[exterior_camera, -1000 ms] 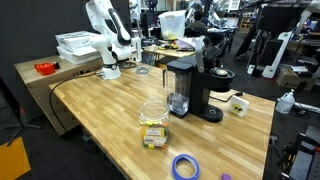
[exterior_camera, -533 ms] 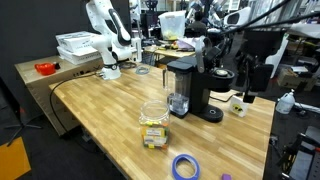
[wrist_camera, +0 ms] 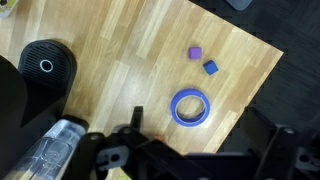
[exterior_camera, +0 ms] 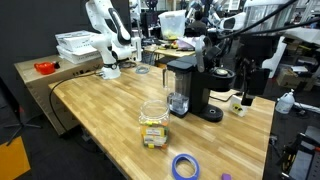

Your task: Move the blue masking tape from the left to the right

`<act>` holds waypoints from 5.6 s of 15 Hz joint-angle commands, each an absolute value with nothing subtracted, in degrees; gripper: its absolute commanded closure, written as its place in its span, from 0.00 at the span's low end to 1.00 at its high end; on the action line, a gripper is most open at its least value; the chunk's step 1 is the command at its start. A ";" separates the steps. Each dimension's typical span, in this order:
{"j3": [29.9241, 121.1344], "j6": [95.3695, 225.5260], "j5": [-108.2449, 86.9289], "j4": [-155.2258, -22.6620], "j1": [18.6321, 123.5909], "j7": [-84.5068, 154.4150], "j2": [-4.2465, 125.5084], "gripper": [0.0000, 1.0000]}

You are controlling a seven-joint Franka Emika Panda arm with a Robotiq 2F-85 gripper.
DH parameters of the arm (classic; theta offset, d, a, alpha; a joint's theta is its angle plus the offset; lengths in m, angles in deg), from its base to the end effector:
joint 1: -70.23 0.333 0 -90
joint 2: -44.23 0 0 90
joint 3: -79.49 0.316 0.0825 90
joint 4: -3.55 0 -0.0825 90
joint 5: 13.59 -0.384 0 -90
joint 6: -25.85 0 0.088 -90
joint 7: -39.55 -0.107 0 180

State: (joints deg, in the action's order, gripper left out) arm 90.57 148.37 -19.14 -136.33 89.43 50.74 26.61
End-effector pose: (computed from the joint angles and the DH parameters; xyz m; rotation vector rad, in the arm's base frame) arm 0.3782 0.2266 0.4148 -2.9486 -1.0146 0.0049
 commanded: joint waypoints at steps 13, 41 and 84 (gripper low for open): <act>90.42 149.94 -21.27 -129.23 89.18 62.09 34.66 0.00; 95.05 152.89 -13.28 -121.46 88.59 39.00 51.90 0.00; 95.07 163.52 -19.63 -117.87 89.46 41.75 71.15 0.00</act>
State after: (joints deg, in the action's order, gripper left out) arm 96.41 165.24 -22.77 -118.68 88.73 45.27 70.55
